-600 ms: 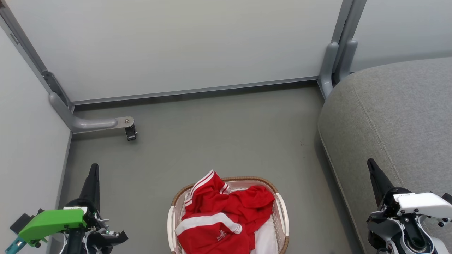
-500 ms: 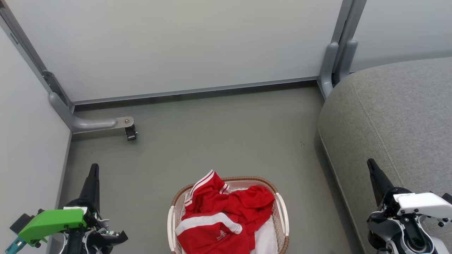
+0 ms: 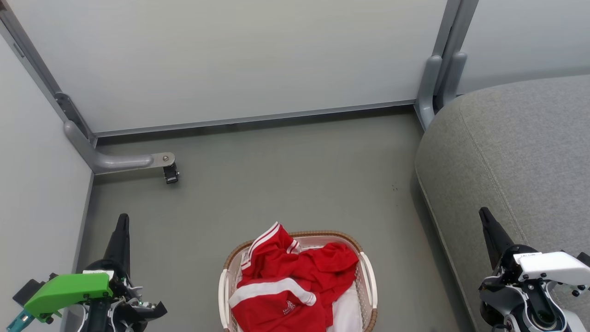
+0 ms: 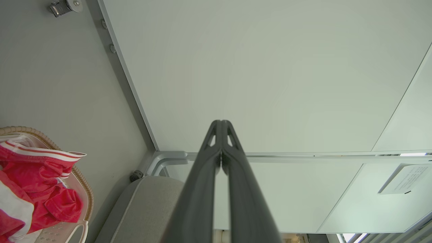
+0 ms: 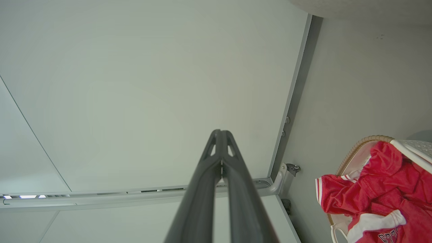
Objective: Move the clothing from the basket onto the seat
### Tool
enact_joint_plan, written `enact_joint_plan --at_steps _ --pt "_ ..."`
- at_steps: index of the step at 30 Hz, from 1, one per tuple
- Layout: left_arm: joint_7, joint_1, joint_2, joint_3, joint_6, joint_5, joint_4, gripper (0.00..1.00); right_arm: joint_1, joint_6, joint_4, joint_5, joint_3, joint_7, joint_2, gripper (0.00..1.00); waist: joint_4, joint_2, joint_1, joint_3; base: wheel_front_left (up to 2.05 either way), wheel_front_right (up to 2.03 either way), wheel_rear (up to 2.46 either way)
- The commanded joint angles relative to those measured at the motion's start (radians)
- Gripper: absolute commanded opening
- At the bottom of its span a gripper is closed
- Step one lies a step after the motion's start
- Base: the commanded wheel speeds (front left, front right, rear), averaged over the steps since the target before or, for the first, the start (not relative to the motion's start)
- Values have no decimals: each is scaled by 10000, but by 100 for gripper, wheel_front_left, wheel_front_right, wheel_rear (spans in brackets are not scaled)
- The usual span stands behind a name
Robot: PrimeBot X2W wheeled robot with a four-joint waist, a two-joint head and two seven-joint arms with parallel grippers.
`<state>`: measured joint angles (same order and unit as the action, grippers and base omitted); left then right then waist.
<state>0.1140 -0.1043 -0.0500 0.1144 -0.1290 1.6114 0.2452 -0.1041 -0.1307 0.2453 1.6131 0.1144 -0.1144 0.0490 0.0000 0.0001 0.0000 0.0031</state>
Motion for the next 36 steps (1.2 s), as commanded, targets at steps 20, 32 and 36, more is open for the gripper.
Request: enact_joint_plan --at_steps 20,32,36 --pt "24 -115 -5 5 -53 27 -13 0 -97 0 -20 -12 -3 -9 35 0 0 -1 0 0 0 0 0" --pt "24 -116 -5 5 -53 27 -13 0 -97 0 -20 -12 -3 -9 35 0 0 -1 0 0 0 0 0" --pt "-9 28 10 -5 4 -2 72 100 35 0 67 0 -1 3 -21 100 0 -1 0 0 0 0 0"
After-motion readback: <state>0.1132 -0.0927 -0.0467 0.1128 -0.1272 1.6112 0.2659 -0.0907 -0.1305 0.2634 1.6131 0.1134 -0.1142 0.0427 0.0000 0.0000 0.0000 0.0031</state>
